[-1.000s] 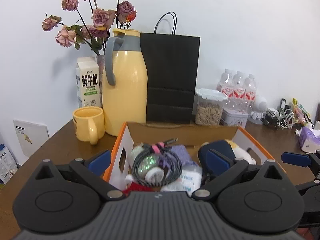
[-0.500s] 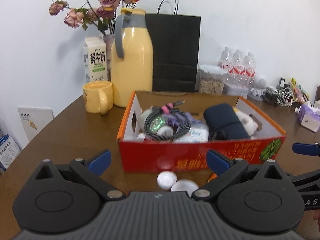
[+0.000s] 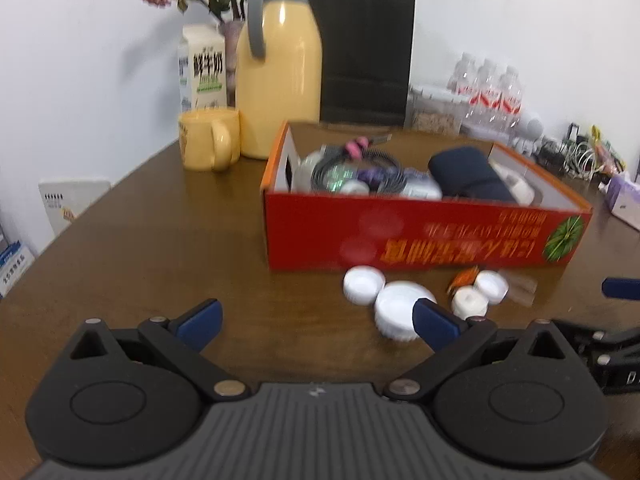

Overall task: Organize objects
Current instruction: 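Withdraw both tools back over the white caps on the table, then grasp a small white bottle cap with the right tool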

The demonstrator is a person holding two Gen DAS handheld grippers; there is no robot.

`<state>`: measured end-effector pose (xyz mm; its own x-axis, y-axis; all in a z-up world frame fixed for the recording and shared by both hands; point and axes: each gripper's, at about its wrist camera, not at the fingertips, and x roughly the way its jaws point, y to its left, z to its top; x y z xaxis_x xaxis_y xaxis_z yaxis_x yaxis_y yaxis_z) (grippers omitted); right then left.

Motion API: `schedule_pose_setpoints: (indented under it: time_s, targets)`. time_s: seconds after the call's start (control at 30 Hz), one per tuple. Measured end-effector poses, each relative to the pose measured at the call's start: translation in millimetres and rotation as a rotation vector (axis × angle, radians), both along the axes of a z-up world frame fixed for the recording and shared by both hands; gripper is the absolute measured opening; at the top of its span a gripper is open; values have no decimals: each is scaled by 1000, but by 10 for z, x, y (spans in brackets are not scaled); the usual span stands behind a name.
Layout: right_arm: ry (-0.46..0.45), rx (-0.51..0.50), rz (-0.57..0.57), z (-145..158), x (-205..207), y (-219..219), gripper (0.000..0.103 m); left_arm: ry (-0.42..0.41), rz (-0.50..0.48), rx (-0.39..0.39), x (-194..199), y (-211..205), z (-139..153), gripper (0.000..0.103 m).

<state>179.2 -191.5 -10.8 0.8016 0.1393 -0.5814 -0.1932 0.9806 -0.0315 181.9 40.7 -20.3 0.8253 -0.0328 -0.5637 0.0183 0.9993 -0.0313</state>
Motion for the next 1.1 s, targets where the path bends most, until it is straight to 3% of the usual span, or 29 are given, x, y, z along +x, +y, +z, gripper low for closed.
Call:
schedule_pose_setpoints:
  time_s: [0.2, 0.4, 0.57, 0.73, 0.8, 0.87, 0.97, 1.1]
  targets:
    - [14, -6, -12, -49, 74, -1, 103, 7, -10, -19, 1, 33, -52, 103]
    - [36, -14, 25, -45, 268, -17, 93, 26, -12, -51, 26, 70, -86, 103]
    - [48, -54, 81, -75, 452, 51, 74, 33, -8, -67, 39, 92, -94, 103]
    - [59, 12, 155, -85, 553, 40, 63, 38, -8, -71, 43, 103, -100, 103]
    - [57, 35, 170, -86, 578, 24, 54, 36, -8, -71, 43, 102, -99, 103]
    - [49, 38, 174, -83, 598, 25, 36, 33, -9, -72, 40, 103, -97, 103]
    - [35, 39, 184, -92, 578, 29, 17, 34, -6, -71, 42, 97, -101, 103]
    - [23, 19, 187, -82, 534, 61, 8, 35, -3, -67, 44, 91, -103, 103]
